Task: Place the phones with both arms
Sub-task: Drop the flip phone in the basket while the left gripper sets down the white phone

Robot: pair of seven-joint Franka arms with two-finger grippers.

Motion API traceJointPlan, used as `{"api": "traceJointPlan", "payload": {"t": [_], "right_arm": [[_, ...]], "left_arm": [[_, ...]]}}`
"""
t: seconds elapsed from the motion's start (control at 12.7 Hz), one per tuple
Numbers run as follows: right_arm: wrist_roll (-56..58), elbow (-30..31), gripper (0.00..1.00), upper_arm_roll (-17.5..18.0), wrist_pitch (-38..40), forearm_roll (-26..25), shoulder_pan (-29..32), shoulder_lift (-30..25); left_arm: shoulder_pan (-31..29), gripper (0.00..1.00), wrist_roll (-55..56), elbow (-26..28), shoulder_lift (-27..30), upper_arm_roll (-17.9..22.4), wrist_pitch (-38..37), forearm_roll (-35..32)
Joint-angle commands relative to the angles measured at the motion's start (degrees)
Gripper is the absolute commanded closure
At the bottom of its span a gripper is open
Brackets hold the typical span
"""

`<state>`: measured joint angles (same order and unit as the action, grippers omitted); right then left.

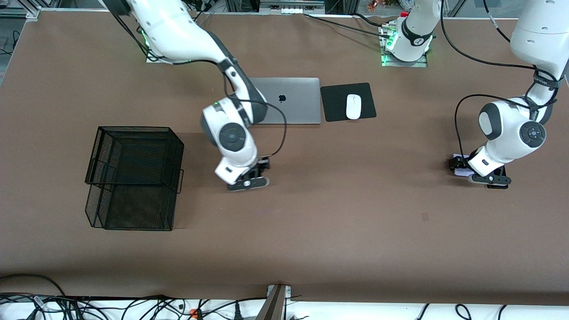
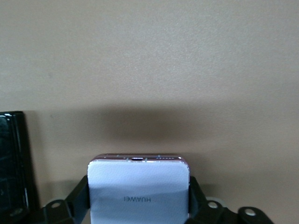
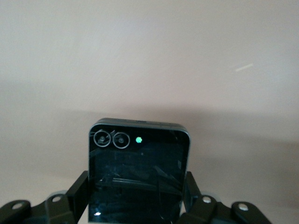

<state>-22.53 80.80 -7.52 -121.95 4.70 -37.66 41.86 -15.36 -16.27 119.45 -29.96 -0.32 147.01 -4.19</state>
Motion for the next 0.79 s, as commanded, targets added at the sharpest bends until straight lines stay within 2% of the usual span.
{"api": "traceJointPlan", "payload": {"t": [0.0,0.16,0.32,0.71], "right_arm": [[0.65,2.08,1.0,-4.77,7.24,0.66,-0.13,-8.79],[1.61,2.08,1.0,-8.72,11.19,0.22,-0.13,-11.61],[8.26,2.16,1.0,-14.42,16.9,0.57,-0.13,-13.81],[20.92,4.35,1.0,-24.28,21.94,1.19,0.13,-17.68]], "left_arm": [[0.86,1.0,1.49,-8.07,-0.71,-1.52,-10.92,1.11],[0.95,1.0,3.86,-12.64,-0.71,-3.71,-16.65,1.11],[3.66,1.0,10.08,-15.99,-0.8,-5.56,-19.91,1.11],[18.76,1.0,32.66,-19.6,-1.76,-5.66,-21.86,1.29]]}}
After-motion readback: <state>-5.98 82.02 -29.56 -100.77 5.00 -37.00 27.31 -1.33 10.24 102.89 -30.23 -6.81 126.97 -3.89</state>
